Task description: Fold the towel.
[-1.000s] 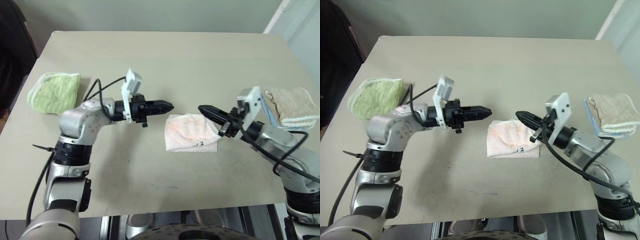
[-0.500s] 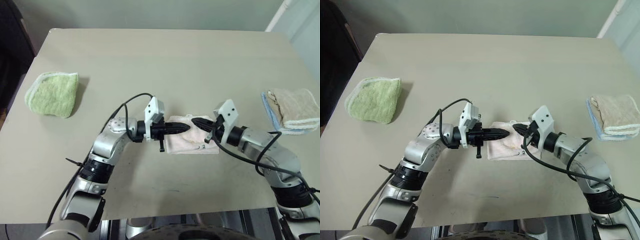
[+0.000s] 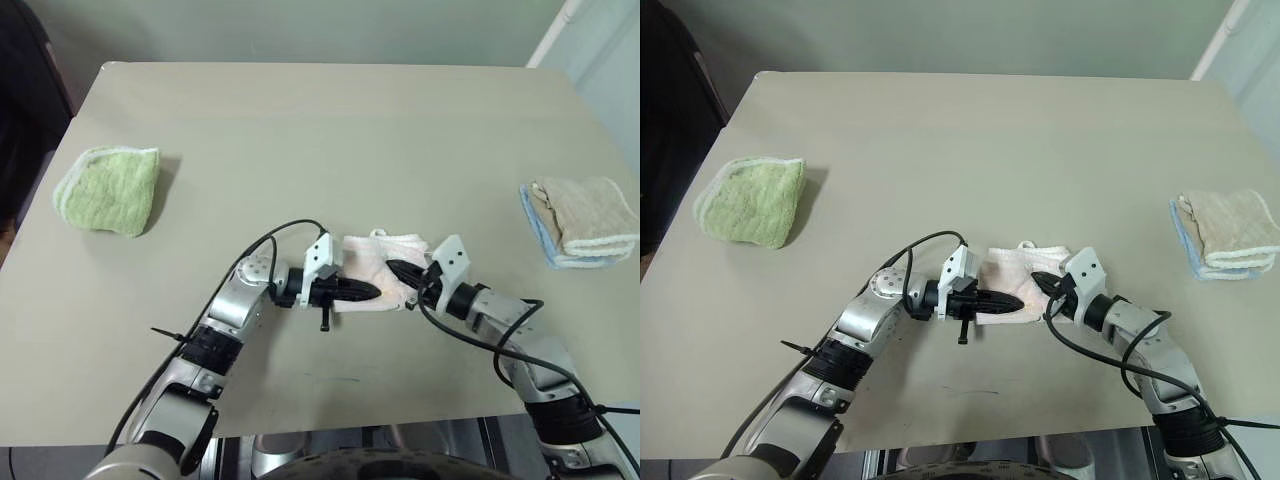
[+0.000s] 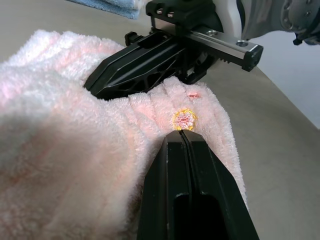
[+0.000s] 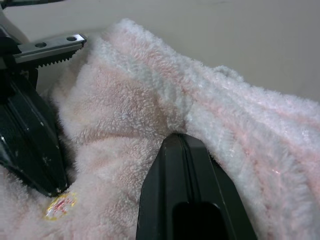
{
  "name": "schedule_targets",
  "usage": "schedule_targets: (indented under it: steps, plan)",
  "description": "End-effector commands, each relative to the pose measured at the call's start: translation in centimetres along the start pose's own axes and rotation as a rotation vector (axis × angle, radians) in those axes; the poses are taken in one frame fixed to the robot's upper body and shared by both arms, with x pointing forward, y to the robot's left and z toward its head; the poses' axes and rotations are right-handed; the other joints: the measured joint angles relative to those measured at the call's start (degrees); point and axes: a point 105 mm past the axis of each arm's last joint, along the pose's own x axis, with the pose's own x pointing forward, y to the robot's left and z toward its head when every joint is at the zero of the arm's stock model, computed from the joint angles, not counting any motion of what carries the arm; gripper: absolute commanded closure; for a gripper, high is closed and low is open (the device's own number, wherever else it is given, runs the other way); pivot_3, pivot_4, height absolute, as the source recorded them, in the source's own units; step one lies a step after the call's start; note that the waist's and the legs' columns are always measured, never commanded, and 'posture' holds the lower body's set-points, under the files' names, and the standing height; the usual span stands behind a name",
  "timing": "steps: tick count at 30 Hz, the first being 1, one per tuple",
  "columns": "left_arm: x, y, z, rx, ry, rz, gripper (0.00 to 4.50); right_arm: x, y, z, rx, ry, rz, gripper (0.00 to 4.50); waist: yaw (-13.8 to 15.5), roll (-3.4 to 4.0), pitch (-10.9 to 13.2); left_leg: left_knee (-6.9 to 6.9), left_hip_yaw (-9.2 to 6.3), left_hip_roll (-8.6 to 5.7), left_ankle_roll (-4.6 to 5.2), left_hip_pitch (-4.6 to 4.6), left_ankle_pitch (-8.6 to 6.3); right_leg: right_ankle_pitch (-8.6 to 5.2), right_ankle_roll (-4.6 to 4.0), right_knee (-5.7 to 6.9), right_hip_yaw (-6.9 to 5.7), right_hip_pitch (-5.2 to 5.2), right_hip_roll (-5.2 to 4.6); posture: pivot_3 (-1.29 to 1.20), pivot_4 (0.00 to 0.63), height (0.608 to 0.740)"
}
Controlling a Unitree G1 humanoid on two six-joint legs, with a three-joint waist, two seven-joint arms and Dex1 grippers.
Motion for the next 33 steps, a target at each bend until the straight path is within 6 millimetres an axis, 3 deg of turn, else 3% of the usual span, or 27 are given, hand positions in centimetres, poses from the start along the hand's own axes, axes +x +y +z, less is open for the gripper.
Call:
schedule_targets:
  steps: [1,5,6,9,11,13,19,24,28,33]
  plan:
    - [-0.4,-0.1,3.5,0.014,-0.091,-0.028,4.50,-1.5,1.0,3.4,0.046,-0.114,0.081,4.01,0.0,0.04,0.0,-0.01,0.01,0.00,-0.03,-0.02,0.02,0.00,-0.01,0.00,0.00,-0.01,0.00,0.00,0.150,0.740]
    - [-1.5,0.3,6.0,-0.039,-0.169,-0.009,4.50,-3.0,1.3,6.3,0.067,-0.195,0.118,2.70,0.0,0.04,0.0,0.03,0.05,-0.01,-0.52,-0.13,0.32,-0.10,-0.17,0.01,0.02,-0.11,0.04,0.00,0.150,0.740]
    - [-2.0,0.4,6.5,-0.063,-0.193,0.003,4.32,-3.3,1.4,6.9,0.067,-0.208,0.124,2.33,-0.1,0.04,0.0,0.03,0.05,-0.01,-0.62,-0.12,0.39,-0.17,-0.29,0.01,0.03,-0.10,0.04,0.00,0.150,0.740]
    - [-3.2,0.6,7.6,-0.120,-0.242,0.034,3.60,-4.1,1.6,8.0,0.061,-0.224,0.141,1.33,-0.2,0.04,0.0,0.01,0.09,0.00,-0.81,-0.10,0.52,-0.29,-0.37,0.02,0.05,-0.10,0.04,0.00,0.150,0.740]
    - [-4.6,1.3,9.2,-0.129,-0.273,0.108,2.84,-4.8,1.8,8.7,0.051,-0.224,0.163,0.60,-0.2,0.04,0.0,0.00,0.09,0.01,-0.84,-0.08,0.54,-0.32,-0.32,0.03,0.05,-0.10,0.04,0.00,0.150,0.740]
    - [-6.0,1.9,9.4,-0.186,-0.251,0.172,2.17,-5.3,2.0,9.0,0.038,-0.211,0.185,0.01,-0.2,0.03,0.0,-0.01,0.09,0.02,-0.85,-0.13,0.55,-0.26,-0.13,0.06,0.04,-0.14,0.05,0.00,0.150,0.740]
    - [-9.4,2.6,6.1,-0.511,-0.095,0.294,0.03,-6.1,2.1,9.0,0.018,-0.149,0.239,0.00,-0.2,0.03,0.0,-0.10,0.13,0.03,-0.89,-0.08,0.53,-0.33,-0.09,0.04,0.06,-0.18,0.06,0.00,0.150,0.740]
    - [-9.6,1.1,4.1,-0.851,0.026,0.272,0.03,-5.3,1.6,8.6,-0.016,-0.096,0.228,0.00,-0.1,0.03,0.1,-0.06,0.14,0.02,-0.89,-0.12,0.52,-0.34,-0.10,0.05,0.06,-0.21,0.06,0.00,0.150,0.740]
    - [-8.9,0.7,2.6,-0.987,0.071,0.263,0.03,-3.7,1.6,8.1,-0.065,-0.070,0.222,0.00,-0.2,0.03,0.1,-0.07,0.14,0.03,-0.90,-0.09,0.53,-0.31,-0.13,0.12,0.06,-0.25,0.05,0.00,0.150,0.740]
    - [-8.5,0.4,0.8,-1.084,0.103,0.267,0.03,-2.2,-0.4,6.4,-0.160,-0.009,0.090,0.00,0.0,0.03,0.0,-0.06,0.13,0.03,-0.93,0.06,0.55,-0.22,-0.07,0.17,0.05,-0.19,0.05,0.00,0.150,0.740]
